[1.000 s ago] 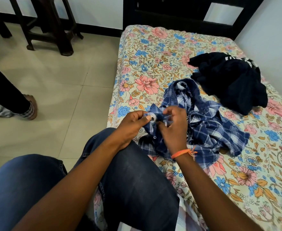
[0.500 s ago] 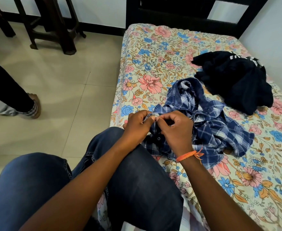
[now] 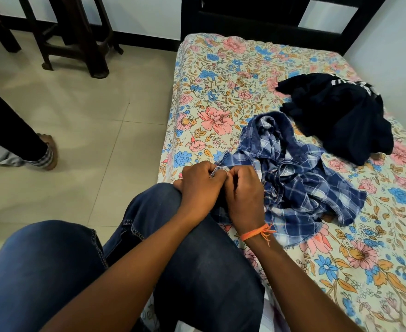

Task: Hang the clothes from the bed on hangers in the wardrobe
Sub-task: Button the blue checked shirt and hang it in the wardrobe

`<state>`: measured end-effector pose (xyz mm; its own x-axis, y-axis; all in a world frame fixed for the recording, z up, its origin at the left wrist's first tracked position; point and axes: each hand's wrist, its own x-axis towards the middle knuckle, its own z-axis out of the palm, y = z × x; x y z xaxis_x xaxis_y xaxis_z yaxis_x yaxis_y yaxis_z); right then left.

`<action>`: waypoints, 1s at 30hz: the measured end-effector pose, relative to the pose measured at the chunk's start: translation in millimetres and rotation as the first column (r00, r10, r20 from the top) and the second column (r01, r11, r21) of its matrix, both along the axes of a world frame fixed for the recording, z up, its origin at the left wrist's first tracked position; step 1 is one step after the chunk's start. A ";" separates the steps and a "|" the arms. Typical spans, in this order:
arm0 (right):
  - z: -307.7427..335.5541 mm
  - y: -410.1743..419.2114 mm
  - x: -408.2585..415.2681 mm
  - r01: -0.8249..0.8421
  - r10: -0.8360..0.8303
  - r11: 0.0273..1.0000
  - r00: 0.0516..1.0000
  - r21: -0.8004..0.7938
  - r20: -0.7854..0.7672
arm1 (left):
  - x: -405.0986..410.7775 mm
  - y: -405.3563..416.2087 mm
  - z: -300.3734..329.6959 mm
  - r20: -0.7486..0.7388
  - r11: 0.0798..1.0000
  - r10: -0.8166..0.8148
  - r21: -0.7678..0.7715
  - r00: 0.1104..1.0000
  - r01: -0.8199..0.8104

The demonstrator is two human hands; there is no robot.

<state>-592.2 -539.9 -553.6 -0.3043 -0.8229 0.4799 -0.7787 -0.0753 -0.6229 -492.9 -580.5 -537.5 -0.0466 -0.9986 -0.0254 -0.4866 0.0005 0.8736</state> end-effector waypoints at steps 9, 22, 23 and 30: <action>7.6 -1.8 8.0 -0.024 -0.014 0.999 0.753 0.049 0.658 | 6.6 -12.0 16.1 -0.625 0.852 0.086 0.450 0.776 0.268; 15.4 -3.4 -15.3 -0.296 -0.028 0.932 0.515 0.209 0.856 | 11.9 -12.5 -0.4 -0.144 0.979 -0.200 0.022 0.969 0.205; 16.3 -3.9 -16.1 -0.295 -0.040 0.927 0.535 0.231 0.844 | 11.1 -12.3 -2.6 -0.104 0.981 -0.192 0.017 0.976 0.194; 23.9 -6.6 -24.9 -0.279 0.066 0.940 0.715 0.197 0.696 | 15.4 -17.6 8.3 -0.513 0.909 -0.151 0.264 0.845 0.322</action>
